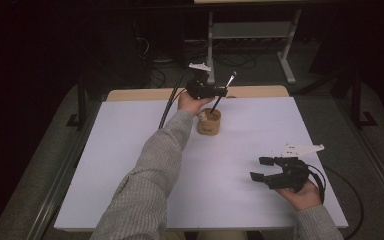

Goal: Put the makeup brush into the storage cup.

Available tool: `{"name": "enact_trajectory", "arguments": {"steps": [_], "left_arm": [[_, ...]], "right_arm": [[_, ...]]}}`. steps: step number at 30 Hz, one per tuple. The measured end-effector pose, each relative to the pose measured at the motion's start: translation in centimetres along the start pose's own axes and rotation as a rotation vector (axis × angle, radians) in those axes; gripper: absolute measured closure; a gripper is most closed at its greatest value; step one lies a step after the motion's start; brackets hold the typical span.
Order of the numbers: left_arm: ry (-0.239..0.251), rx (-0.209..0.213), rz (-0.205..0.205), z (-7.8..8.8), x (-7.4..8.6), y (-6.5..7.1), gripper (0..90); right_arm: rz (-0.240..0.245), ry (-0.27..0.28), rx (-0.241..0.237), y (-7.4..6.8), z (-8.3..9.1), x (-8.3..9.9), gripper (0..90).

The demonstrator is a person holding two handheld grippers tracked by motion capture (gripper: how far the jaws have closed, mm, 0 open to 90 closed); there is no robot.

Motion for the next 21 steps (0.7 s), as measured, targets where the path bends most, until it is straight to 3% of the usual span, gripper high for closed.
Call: {"name": "enact_trajectory", "arguments": {"steps": [16, 21], "left_arm": [[0.002, -0.016, 0.030, -0.1, 1.8, -1.0, 83.0], [-0.003, -0.012, 0.023, -0.3, 2.0, -1.0, 82.9]], "right_arm": [[-0.004, 0.001, -0.010, -0.1, 0.0, 0.0, 25.9], [-0.004, 0.001, -0.010, -0.1, 0.0, 0.0, 25.9]]}}
Point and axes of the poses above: each handheld gripper's, and its own axes: z roughly backward along the jaws, x roughly out of its underside, y roughly to its right, the point moved 10 cm from there along -z, roughly forward along the jaws, and after that the axes turned 8 degrees about -z, right-handed, at the moved point
